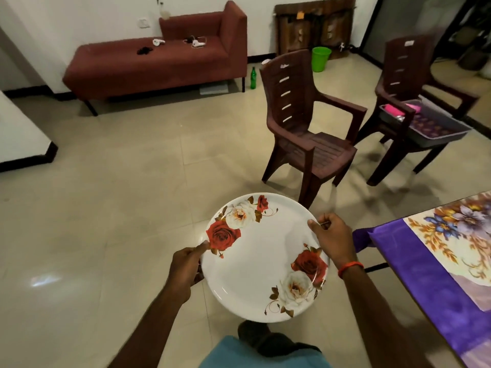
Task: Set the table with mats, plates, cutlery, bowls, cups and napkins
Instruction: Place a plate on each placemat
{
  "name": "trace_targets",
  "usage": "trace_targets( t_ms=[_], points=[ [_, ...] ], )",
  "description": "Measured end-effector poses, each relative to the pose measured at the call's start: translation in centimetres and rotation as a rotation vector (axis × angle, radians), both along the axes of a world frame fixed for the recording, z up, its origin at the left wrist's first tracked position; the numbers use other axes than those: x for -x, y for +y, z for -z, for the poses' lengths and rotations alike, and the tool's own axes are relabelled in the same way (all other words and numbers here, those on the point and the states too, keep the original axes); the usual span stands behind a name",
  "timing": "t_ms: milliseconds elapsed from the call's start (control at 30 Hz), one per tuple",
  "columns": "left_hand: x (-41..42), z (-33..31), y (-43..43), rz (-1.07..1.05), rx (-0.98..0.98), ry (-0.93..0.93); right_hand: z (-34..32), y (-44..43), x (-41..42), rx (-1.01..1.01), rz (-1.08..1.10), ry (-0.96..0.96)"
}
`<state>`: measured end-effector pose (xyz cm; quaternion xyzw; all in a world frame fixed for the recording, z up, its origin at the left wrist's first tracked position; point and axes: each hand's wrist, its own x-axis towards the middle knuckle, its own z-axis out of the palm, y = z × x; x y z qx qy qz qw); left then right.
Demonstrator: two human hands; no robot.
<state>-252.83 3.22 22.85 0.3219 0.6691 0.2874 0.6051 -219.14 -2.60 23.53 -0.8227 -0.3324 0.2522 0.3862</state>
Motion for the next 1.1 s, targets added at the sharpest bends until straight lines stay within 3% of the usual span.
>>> trace_targets(
  t_ms=[533, 1100],
  points=[
    [-18.1, -0.3, 21.8, 0.302, -0.005, 0.016, -0.4, 10.8, -14.0, -0.010, 0.313, 0.002],
    [-41.7, -1.2, 33.0, 0.647, -0.026, -0.052, -0.6, 12.9, -28.2, -0.032, 0.715, 0.034]
  ],
)
